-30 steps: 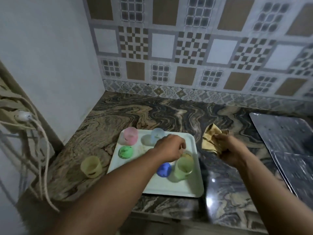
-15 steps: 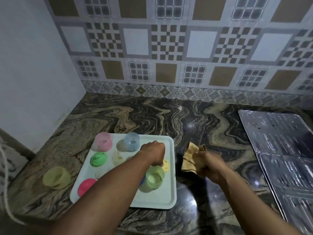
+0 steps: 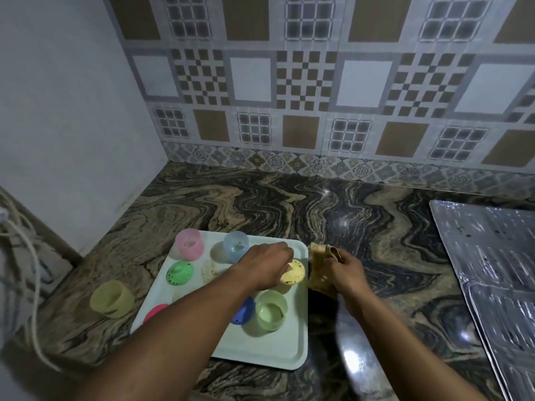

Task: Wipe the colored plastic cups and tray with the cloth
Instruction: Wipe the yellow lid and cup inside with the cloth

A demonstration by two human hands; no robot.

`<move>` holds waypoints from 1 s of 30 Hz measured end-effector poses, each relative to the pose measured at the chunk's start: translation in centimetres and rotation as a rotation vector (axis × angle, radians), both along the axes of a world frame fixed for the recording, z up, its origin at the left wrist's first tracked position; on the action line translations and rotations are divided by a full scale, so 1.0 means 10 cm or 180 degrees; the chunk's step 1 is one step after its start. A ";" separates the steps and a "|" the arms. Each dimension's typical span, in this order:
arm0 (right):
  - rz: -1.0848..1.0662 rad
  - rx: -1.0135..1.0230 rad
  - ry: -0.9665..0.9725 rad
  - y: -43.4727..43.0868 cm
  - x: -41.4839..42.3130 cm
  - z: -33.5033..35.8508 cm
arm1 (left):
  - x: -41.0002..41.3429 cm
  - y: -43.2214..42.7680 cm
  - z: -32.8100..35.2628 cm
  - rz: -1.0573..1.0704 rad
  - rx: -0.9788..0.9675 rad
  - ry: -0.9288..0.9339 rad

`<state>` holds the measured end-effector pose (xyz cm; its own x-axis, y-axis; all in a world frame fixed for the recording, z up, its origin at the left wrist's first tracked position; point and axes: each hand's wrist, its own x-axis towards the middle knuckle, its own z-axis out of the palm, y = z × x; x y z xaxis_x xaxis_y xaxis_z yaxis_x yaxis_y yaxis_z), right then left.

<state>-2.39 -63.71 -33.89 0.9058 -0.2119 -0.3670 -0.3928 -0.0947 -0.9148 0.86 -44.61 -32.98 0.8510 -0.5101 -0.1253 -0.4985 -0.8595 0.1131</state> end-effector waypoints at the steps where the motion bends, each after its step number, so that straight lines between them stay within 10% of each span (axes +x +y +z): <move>1: -0.0005 0.0159 -0.0039 0.05 0.03 0.01 | 0.00 0.03 0.05 -0.0184 0.0008 -0.0183; 7: 0.0086 0.1802 0.0262 0.42 0.16 0.23 | 0.03 0.30 0.33 -0.0750 -0.0154 -0.1144; 15: 0.0435 0.1198 -0.0303 0.82 0.21 0.39 | 0.03 0.79 0.40 -0.0778 -0.0535 -0.1773; 19: 0.0398 0.1226 -0.0578 1.01 0.22 0.47 | -0.13 0.91 0.46 0.0600 -0.1705 -0.1050; 24: 0.0337 0.1271 -0.0873 1.25 0.23 0.58 | -0.17 1.11 0.58 0.2230 -0.3711 0.1534; 30: 0.0528 0.1015 -0.1156 1.45 0.15 0.69 | -0.20 1.29 0.65 0.2101 -0.4166 0.1611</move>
